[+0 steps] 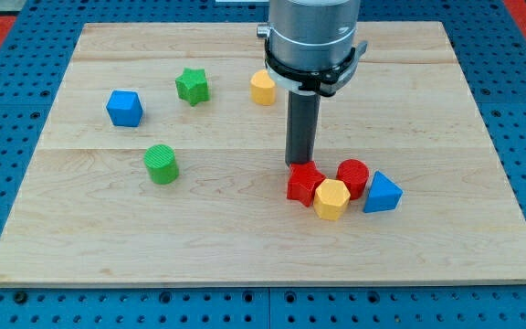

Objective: Push the yellow heart closeer to the red star

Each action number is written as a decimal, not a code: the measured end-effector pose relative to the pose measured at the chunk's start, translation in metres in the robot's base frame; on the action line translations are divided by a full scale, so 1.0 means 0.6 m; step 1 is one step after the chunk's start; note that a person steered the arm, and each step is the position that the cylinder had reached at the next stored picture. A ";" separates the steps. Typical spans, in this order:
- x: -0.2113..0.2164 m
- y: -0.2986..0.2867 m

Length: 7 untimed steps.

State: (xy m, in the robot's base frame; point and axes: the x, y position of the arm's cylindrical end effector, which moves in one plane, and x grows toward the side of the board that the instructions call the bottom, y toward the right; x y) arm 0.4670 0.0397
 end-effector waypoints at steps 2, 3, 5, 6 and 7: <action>-0.124 0.006; -0.177 0.027; -0.270 -0.067; -0.251 -0.134; -0.224 -0.132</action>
State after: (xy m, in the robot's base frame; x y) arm 0.3323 -0.0395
